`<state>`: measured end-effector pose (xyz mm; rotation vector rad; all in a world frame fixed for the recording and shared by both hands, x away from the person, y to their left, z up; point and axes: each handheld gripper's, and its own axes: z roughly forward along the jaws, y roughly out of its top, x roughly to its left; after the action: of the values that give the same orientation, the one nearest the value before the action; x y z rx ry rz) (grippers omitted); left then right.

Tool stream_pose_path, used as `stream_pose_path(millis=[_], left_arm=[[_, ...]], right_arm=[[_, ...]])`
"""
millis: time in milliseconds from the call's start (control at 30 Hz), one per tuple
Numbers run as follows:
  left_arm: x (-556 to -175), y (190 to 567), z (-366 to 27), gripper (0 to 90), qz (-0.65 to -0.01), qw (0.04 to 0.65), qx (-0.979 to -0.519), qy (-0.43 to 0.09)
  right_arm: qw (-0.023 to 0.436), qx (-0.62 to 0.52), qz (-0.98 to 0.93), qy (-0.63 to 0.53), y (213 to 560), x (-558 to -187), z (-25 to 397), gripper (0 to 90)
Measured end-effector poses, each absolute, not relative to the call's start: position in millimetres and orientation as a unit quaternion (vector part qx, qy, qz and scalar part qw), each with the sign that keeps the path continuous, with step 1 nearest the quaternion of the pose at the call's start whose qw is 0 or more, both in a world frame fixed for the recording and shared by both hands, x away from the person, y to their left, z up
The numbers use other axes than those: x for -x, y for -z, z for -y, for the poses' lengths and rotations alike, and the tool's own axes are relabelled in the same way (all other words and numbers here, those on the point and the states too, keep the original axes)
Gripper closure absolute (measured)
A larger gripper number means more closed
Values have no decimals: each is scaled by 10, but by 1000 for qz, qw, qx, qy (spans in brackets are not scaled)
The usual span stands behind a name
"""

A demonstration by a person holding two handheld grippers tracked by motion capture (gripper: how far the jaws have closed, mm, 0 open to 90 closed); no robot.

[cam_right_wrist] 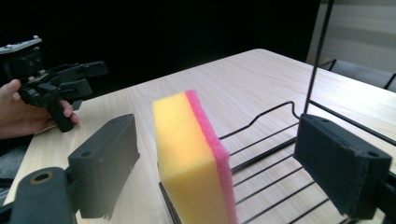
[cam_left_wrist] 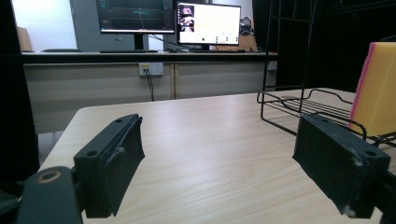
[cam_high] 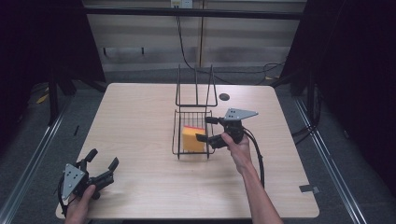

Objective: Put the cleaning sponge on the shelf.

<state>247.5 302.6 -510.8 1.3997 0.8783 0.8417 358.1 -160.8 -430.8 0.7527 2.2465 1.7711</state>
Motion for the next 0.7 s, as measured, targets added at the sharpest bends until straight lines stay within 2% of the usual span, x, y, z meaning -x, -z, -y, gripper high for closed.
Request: stream_pose_path(millis=[400,467,700], left_arm=[[-2476,5107,-3027,155,-379,599,-605,-363],[-2475,5107,-3027,155,-379,600,-605,-363],[-2475,5107,-3026,155,-379,600,-604,-363]], right_arm=[[109,-273,-759,-580,4223,-3443,1687,132],[132,-277,-750,-586,4223,-3377,1729,132],[151,-299,-744,-578,4260,-3234,1852,132]])
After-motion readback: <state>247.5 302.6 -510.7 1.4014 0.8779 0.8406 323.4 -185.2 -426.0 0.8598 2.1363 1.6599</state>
